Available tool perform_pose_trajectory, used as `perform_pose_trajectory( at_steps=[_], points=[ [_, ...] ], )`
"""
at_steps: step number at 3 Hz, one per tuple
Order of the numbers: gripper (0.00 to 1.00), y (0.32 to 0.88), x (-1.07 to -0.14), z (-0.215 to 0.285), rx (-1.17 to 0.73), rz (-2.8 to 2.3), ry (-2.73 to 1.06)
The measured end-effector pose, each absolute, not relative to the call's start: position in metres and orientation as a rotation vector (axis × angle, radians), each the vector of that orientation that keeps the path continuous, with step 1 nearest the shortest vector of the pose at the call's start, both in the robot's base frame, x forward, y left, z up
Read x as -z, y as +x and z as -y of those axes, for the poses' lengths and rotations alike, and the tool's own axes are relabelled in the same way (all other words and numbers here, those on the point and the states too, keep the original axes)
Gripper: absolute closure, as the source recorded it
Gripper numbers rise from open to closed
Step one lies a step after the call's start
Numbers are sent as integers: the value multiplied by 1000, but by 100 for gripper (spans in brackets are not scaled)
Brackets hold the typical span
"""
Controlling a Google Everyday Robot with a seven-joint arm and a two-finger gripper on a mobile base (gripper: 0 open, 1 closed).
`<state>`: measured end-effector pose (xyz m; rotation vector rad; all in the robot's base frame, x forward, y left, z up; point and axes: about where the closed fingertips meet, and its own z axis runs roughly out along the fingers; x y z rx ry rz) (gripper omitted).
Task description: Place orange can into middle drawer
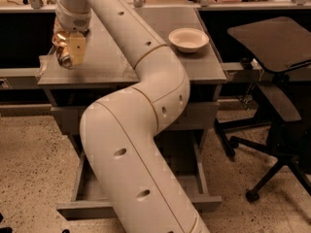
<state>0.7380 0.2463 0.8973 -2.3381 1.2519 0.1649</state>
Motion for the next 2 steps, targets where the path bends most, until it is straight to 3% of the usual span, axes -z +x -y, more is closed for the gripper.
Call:
perform_pose_trajectory(
  at_steps=[2],
  points=[
    [100, 733, -888, -265, -95, -1056, -2464]
  ],
)
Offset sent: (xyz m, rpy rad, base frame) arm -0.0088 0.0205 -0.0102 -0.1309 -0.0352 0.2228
